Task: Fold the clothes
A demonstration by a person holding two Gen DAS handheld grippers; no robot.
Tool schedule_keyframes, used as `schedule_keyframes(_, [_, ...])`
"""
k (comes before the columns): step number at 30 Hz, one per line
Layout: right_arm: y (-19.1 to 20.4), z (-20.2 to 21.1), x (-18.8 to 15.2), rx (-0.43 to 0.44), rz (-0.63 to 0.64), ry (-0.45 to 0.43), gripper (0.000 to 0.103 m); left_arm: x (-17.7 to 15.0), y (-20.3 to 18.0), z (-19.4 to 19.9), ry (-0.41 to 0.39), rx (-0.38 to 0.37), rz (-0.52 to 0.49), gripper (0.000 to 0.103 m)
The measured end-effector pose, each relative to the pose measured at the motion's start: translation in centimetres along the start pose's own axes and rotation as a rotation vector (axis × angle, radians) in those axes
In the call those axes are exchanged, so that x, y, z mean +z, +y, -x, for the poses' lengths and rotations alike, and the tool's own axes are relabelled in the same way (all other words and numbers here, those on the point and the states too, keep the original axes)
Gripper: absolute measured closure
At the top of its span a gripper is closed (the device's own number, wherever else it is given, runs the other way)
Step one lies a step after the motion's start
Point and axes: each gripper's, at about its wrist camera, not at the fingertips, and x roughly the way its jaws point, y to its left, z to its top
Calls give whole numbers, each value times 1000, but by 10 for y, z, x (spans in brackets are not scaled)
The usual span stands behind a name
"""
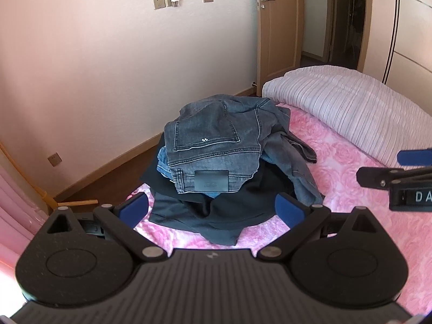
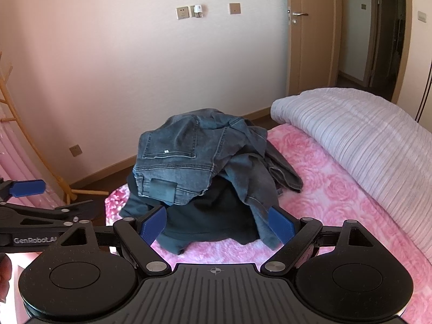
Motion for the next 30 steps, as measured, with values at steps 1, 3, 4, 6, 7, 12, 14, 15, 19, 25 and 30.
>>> schedule_keyframes(1, [-1,0,-1,-3,1,0,17,-1,-1,0,-1,5,-10,4])
schedule_keyframes(3, [-3,-2,-2,-8,1,4,17,-3,0,-4,2,11,-32,4])
schedule_keyframes(4, [-4,-4,-3,-10,-1,9,17,-5,1,-5,4,13,-43,4])
schedule_keyframes(6, [-3,-9,-2,-18,5,14,17,-5,2,-13,5,12,-62,4])
schedule_keyframes(7, [-2,-12,-1,-26,14,15,17,-4,3,-17,5,10,-71,4])
schedule_keyframes(12, [4,-31,3,-65,60,16,17,4,14,-55,11,-32,-94,4])
schedule_keyframes(14, [6,-43,9,-86,73,19,17,8,21,-75,21,-60,-97,4])
schedule_keyframes(15, [6,-51,12,-97,76,21,17,11,24,-87,28,-75,-100,4])
schedule_keyframes(19, [13,-91,30,-130,71,53,17,22,42,-135,41,-141,-148,4])
schedule_keyframes(25, [29,-158,67,-168,127,93,17,43,70,-205,27,-201,-275,4])
schedule_keyframes(30, [41,-215,90,-162,204,127,17,64,93,-264,5,-254,-305,4])
